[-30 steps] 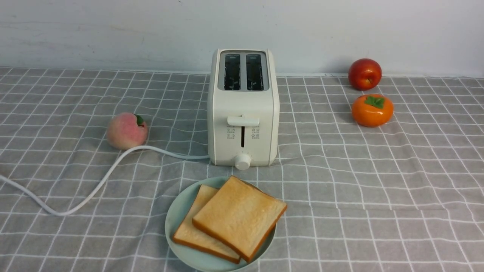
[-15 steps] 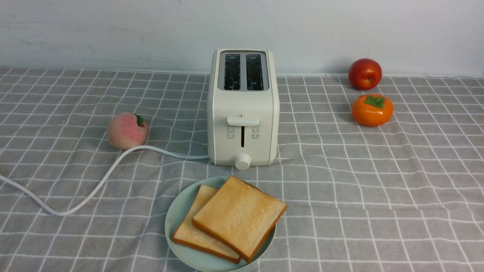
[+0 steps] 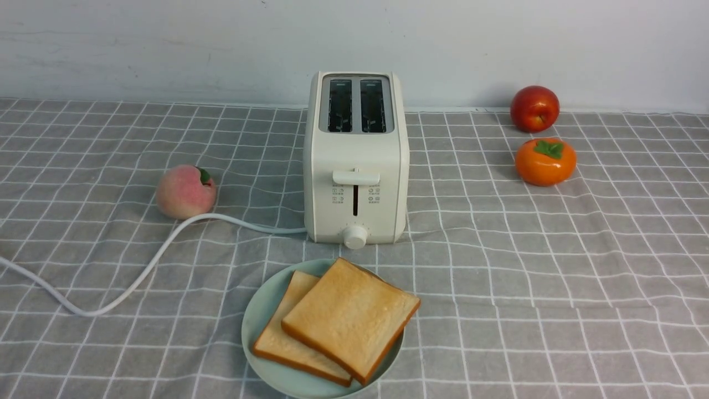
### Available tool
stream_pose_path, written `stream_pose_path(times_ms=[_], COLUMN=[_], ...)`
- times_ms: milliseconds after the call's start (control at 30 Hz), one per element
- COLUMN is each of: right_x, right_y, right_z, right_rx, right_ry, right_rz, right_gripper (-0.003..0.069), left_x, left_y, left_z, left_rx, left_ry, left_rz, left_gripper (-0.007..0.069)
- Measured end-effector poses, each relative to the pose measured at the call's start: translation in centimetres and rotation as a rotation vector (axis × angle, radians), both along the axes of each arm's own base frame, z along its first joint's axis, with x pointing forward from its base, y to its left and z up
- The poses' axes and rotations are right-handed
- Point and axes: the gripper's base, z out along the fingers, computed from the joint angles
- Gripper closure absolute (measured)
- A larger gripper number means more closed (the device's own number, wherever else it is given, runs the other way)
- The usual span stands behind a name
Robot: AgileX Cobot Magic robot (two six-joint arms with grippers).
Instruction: Take toasted bread from bread machine on grey coffee table place on plate.
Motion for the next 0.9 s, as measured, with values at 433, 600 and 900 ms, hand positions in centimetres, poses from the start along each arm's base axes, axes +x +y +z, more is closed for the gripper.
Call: stream_pose_path(times_ms=[433,600,900], right_x=[0.0,0.0,0.0], right_y=[0.01,0.01,0.01], right_z=[0.0,0.0,0.0], right_rx=[-0.001,-0.001,-0.002], right_ry=[0.0,0.0,0.0], right_rz=[0.001,0.001,0.001], right_gripper=[0.0513,0.0512,0.0505], left_x=[0.0,0.0,0.0], left_y=[0.0,0.0,0.0], left_z=[0.0,0.0,0.0], left_rx=[0.0,0.0,0.0], left_ry=[0.0,0.0,0.0], left_rz=[0.0,0.0,0.0], left_gripper=[0.0552,0.0552,0.0543])
